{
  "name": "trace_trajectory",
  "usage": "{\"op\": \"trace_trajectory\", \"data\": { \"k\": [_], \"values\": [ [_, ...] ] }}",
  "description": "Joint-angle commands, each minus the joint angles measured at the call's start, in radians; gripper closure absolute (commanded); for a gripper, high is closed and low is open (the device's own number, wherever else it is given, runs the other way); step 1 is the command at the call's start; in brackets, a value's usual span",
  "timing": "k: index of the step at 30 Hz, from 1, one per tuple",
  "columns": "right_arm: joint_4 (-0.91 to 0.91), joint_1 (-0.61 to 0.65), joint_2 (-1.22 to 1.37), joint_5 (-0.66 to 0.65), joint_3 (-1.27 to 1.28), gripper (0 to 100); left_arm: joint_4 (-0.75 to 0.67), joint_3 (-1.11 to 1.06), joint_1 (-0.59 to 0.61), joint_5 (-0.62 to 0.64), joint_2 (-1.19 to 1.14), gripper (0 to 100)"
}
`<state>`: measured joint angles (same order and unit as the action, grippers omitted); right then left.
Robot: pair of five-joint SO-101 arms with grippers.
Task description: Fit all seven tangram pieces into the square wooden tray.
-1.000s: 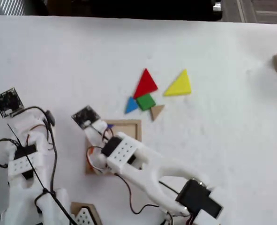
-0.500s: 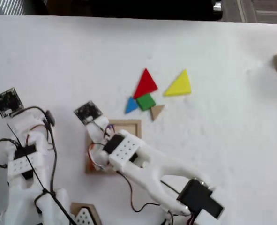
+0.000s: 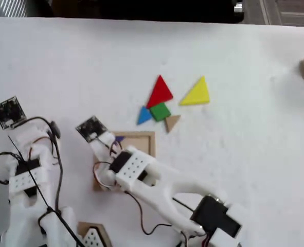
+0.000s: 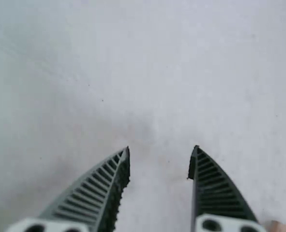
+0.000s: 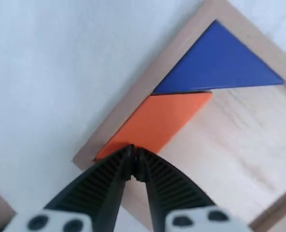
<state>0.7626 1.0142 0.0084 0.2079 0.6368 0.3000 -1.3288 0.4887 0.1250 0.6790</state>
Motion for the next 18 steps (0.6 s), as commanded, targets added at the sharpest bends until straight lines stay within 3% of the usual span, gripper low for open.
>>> {"op": "trace_trajectory", "data": {
  "k": [1, 5, 12, 18],
  "values": [
    [-0.030, -0.039, 0.018, 0.008, -0.046, 98.1, -0.026, 0.054, 0.005, 0.015, 0.027, 79],
    [-0.012, -0.045, -0.004, 0.002, -0.048, 98.1, -0.026, 0.054, 0.005, 0.015, 0.027, 79],
    [0.232, -0.067, -0.262, -0.003, -0.051, 98.1, -0.026, 0.054, 0.005, 0.015, 0.027, 79],
    [0.223, -0.323, -0.478, -0.069, 0.040, 97.8, -0.026, 0.054, 0.005, 0.015, 0.027, 79]
  ]
}}
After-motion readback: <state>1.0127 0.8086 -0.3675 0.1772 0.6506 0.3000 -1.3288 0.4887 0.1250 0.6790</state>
